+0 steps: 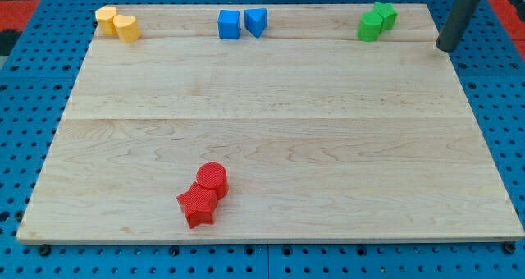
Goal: Push the green star and the green circle down a bit
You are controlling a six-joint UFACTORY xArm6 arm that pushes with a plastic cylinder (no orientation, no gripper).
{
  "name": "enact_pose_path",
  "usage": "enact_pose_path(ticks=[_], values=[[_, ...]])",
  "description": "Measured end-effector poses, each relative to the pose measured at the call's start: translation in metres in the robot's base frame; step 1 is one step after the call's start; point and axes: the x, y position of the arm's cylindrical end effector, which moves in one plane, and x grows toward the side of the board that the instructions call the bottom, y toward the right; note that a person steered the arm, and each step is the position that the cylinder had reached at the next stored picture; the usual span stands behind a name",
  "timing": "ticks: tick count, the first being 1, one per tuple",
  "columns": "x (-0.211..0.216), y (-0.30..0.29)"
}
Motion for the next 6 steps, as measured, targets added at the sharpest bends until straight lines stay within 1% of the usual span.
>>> enact_pose_path(ticks=[4,5,6], values=[[0.003,0.01],[-0.037,0.023],[-0.103,0.002]])
